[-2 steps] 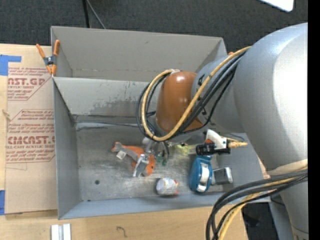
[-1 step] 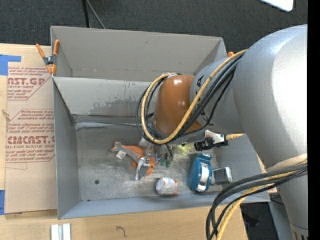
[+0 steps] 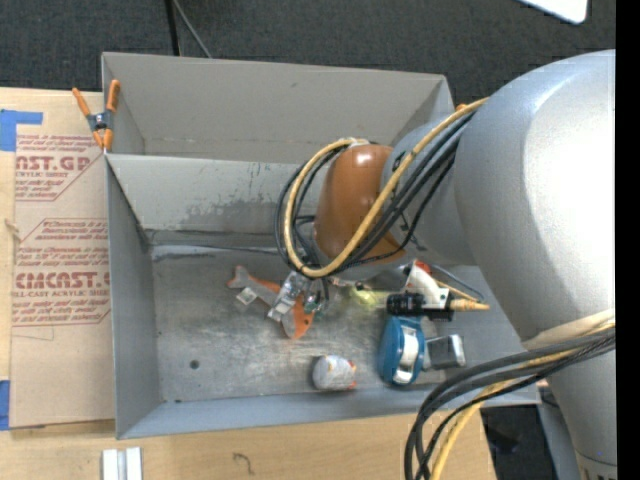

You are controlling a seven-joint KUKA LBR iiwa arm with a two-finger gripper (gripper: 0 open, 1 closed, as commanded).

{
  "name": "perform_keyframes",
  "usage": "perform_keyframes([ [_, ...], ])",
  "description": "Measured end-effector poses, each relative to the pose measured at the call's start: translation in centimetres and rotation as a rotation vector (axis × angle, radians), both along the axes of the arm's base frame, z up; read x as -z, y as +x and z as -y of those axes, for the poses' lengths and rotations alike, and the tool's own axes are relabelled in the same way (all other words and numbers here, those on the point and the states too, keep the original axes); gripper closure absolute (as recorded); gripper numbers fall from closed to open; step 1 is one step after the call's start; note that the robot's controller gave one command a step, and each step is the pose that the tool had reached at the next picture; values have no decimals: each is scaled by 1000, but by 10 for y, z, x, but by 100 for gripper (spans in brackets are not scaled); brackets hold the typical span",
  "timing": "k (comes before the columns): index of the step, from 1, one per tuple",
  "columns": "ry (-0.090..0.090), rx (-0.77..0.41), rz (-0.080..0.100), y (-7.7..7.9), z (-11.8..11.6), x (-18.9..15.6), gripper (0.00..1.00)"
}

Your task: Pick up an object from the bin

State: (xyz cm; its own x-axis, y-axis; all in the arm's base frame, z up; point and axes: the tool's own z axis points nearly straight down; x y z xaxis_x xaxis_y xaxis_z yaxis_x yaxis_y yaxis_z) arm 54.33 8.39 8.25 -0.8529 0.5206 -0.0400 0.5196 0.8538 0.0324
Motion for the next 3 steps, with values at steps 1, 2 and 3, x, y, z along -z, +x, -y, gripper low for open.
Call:
perform_keyframes([
  [1, 0, 0, 0, 0, 0, 0, 100],
  [2, -1, -1, -13, -1, 0, -1, 100],
  [3, -5, -2, -38, -4, 1, -2, 100],
])
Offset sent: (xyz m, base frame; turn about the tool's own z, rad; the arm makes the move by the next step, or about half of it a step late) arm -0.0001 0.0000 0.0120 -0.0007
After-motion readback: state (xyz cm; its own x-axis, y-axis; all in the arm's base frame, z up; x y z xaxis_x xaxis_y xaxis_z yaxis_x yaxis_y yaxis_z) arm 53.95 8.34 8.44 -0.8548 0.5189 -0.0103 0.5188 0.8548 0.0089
